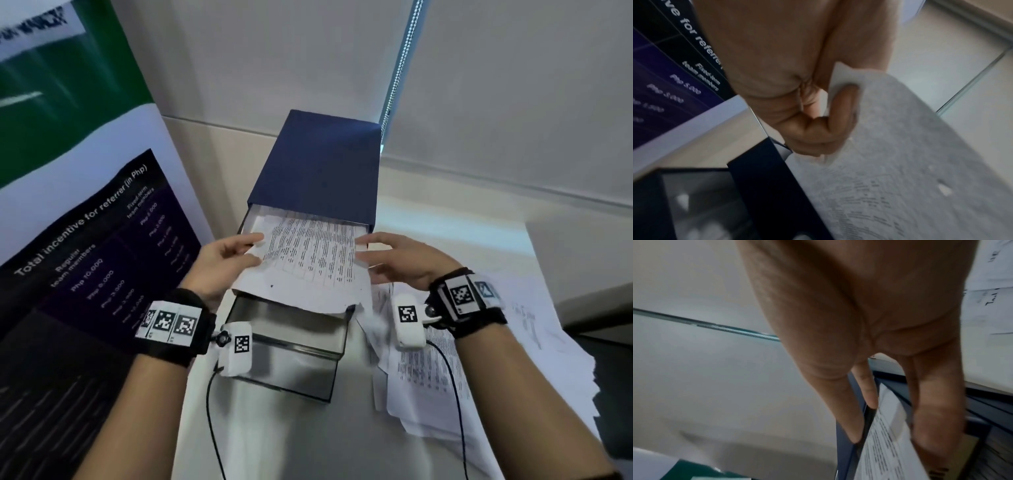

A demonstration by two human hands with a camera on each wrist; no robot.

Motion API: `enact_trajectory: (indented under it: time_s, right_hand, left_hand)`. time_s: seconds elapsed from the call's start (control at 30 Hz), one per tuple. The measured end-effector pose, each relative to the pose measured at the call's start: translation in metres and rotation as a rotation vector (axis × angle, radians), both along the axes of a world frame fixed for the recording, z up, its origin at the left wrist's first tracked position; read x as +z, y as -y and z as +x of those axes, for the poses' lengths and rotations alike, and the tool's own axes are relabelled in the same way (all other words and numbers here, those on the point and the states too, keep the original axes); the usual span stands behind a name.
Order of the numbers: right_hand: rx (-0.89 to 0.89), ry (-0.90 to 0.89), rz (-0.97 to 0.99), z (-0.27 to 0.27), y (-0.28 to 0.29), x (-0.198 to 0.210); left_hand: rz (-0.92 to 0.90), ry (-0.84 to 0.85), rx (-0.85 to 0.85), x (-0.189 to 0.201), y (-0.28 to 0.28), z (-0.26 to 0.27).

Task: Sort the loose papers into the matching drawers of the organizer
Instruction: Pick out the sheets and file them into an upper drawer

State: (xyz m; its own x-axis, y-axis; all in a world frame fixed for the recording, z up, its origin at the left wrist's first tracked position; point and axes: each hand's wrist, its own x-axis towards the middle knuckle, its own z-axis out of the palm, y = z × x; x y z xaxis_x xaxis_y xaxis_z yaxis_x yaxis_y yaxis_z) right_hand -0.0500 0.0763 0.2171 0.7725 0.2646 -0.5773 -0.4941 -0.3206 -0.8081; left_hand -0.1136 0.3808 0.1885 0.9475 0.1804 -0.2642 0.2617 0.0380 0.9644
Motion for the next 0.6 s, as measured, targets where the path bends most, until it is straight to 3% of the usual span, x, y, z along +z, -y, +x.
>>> enact_trajectory:
  time_s: [0.1,0.2,0.33,0.4,0.5,0.6]
  right_hand:
    - [-0.057,0.074,0.024,-0.001,-0.005,-0.001]
    - [0.004,0.032,0.082,-0.003,-0.019,0.003]
    - [0.095,0.072,-0.020,0.003,-0.034,0.007]
    - [0.249,0.289,-0.163,0.002,-0.037,0.011]
    - [0.642,0.700,-0.444,-0.010,-0.047,0.002]
    - [0.877,0.797,-0.691,-0.012,-0.052,-0.029]
  left_hand:
    - [0.037,-0.084,-0.013,-0.006,-0.010,0.004]
    - [0.078,-0.010,0.077,-0.006,-0.008,0.013]
    - [0.450,0.197,0.273,-0.001,0.005,0.035]
    - [0.566,0.250,0.316,-0.002,0.012,0.044]
    - [0.764,0.302,0.244,-0.008,0.022,0.052]
    - [1.016,0.292,0.068,-0.017,0.032,0.052]
